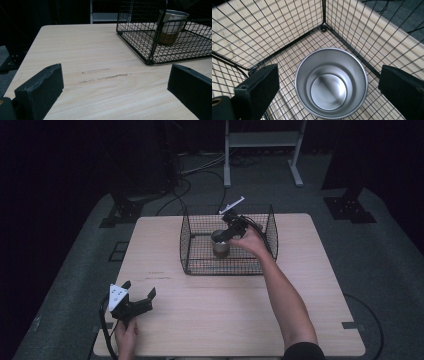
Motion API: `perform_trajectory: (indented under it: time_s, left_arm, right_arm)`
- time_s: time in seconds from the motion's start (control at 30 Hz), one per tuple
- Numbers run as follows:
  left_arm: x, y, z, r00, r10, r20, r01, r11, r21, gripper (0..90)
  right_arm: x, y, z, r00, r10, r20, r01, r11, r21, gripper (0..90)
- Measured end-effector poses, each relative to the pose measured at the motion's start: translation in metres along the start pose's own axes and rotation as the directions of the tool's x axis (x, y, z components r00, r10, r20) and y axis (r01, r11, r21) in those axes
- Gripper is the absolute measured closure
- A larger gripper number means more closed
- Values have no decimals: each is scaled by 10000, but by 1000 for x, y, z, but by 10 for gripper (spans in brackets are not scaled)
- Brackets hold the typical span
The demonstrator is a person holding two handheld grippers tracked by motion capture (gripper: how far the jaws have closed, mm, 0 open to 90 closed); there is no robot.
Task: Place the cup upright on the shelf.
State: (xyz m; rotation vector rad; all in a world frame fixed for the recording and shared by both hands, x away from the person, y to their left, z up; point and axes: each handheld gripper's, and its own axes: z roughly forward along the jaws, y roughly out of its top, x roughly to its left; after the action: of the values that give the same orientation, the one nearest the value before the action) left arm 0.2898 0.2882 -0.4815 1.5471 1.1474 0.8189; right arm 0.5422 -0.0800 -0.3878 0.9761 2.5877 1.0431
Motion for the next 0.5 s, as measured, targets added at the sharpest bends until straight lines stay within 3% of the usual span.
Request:
perform_trajectory:
  time_s: [0.5]
  left_arm:
    - [-1, 0, -1, 9999, 141, 40, -142, 9999, 56, 0]
  right_arm:
    - [23, 3, -47, 9968, -111, -797, 6, 9914, -1306, 48]
